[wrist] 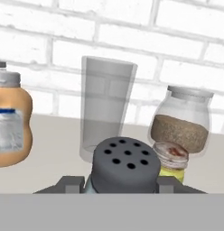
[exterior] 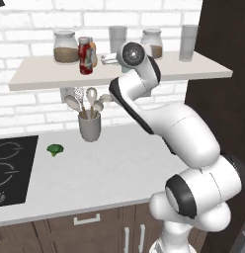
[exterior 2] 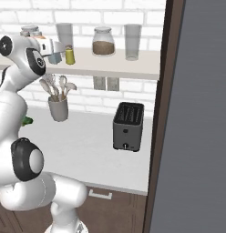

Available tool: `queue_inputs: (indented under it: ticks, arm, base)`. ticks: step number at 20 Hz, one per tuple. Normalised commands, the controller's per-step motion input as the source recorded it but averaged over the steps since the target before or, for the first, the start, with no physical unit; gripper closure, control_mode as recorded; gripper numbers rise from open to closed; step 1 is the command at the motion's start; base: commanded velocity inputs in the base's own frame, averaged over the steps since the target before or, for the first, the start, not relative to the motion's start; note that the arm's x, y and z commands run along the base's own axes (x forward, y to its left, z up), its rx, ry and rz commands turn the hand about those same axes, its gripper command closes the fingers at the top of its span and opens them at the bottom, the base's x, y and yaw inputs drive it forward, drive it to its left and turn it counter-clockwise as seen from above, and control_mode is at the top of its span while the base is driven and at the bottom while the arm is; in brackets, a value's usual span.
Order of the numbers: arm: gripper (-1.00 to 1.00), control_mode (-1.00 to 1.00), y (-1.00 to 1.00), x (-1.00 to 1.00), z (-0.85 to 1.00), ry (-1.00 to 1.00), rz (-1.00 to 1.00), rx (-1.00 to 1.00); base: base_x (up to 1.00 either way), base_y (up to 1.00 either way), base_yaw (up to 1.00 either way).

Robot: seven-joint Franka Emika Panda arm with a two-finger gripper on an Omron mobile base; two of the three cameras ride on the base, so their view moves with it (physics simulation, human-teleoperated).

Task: Put the shaker and condiment bottle from the counter next to their counterparts in the cabinet.

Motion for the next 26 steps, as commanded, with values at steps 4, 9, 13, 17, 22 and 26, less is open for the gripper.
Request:
queue_inputs:
  ticks: [4,9,13,17,22,26]
  arm:
    - [1.0,-1.0,0.0,0.15,-0.02,0.0,0.0,0.0]
    - [1.0,-1.0,0.0,0.13,0.0,0.0,0.0,0.0]
    - [1.0,-1.0,0.0,0.2,-0.01,0.0,0.0,0.0]
    - [1.0,-1.0,0.0,0.21,-0.03,0.01,0.0,0.0]
    - [1.0,-1.0,0.0,0.17,-0.1,0.01,0.0,0.0]
    - [-1.0,-1.0,0.0,0.14,-0.13,0.0,0.0,0.0]
  base:
    - [0.0,0.0,0.0]
    - [0.0,0.0,0.0]
    - [0.0,0.0,0.0]
    - [0.0,0.0,0.0]
    - [0.0,0.0,0.0]
    - [0.0,0.0,0.0]
